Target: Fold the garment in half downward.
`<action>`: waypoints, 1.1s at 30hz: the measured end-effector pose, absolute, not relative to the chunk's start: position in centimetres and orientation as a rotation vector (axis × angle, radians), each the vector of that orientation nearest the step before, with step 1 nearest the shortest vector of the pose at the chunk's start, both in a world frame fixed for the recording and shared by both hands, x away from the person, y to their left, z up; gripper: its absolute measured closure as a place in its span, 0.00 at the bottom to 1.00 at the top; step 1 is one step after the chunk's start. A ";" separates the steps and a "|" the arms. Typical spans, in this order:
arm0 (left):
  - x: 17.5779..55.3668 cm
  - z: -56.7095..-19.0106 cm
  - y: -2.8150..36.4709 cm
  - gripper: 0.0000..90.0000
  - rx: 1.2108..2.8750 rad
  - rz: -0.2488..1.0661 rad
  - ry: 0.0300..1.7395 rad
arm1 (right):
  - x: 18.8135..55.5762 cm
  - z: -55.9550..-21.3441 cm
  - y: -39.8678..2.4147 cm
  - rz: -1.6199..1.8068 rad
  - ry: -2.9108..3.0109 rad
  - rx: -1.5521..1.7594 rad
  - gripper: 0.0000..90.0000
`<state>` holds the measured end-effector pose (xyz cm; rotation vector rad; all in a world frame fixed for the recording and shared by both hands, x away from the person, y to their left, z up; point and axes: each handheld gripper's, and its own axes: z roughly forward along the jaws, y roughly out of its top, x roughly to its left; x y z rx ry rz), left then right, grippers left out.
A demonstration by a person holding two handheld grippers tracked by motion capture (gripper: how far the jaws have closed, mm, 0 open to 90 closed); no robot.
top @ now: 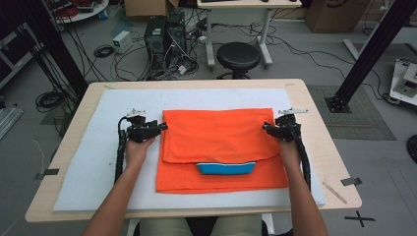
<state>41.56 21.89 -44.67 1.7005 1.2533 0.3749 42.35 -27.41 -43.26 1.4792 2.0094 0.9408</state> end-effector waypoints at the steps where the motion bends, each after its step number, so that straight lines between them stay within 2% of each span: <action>1: 40.9 -44.6 21.8 0.56 1.709 0.378 1.235 | 42.0 -43.2 -27.3 0.944 2.018 1.463 0.49; 5: 39.0 -44.4 21.6 0.56 1.725 0.366 1.188 | 40.4 -42.9 -26.9 0.974 2.036 1.417 0.32; 8: 37.6 -44.5 21.3 0.57 1.743 0.353 1.160 | 39.1 -42.8 -26.6 0.964 2.041 1.379 0.29; 14: 35.4 -44.8 20.5 0.62 1.806 0.340 1.120 | 36.5 -43.2 -26.6 0.988 2.047 1.332 0.30; 23: 33.4 -45.3 19.9 0.62 1.848 0.344 1.139 | 34.5 -43.3 -27.0 0.959 2.044 1.294 0.33; 28: 32.6 -45.4 19.5 0.62 1.883 0.364 1.130 | 33.4 -43.5 -27.7 0.924 2.055 1.310 0.46; 30: 32.5 -45.4 19.4 0.63 1.905 0.360 1.150 | 33.0 -43.5 -28.2 0.929 2.057 1.321 0.54; 33: 32.2 -45.4 19.1 0.69 1.938 0.376 1.136 | 32.5 -43.6 -28.8 0.932 2.068 1.345 0.70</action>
